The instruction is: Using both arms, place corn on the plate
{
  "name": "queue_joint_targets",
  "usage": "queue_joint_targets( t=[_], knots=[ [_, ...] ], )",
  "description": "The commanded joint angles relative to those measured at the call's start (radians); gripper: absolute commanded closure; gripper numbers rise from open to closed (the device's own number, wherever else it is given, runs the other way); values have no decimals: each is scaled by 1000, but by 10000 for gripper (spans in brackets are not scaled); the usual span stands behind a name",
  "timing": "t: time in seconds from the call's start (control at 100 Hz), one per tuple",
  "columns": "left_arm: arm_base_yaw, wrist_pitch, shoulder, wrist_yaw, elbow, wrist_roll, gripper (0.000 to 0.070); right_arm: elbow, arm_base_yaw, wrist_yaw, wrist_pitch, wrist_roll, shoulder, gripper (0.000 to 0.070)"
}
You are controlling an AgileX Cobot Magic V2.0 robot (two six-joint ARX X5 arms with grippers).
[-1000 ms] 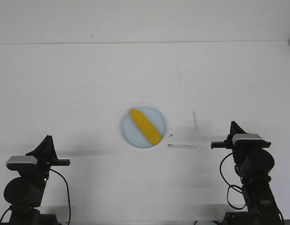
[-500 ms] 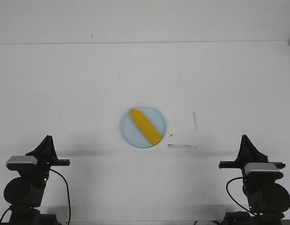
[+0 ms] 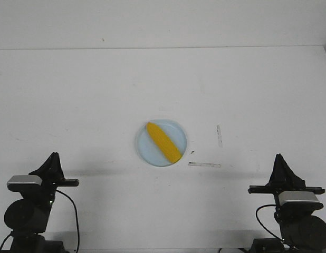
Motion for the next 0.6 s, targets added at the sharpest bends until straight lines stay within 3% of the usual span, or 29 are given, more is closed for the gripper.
queue_joint_targets(
  t=[0.0, 0.59],
  knots=[
    [-1, 9, -1, 1, 8, -2, 699, 2, 0, 2, 16, 11, -4, 685],
    [0, 22, -41, 11, 8, 9, 699, 2, 0, 2, 16, 11, -4, 685]
  ],
)
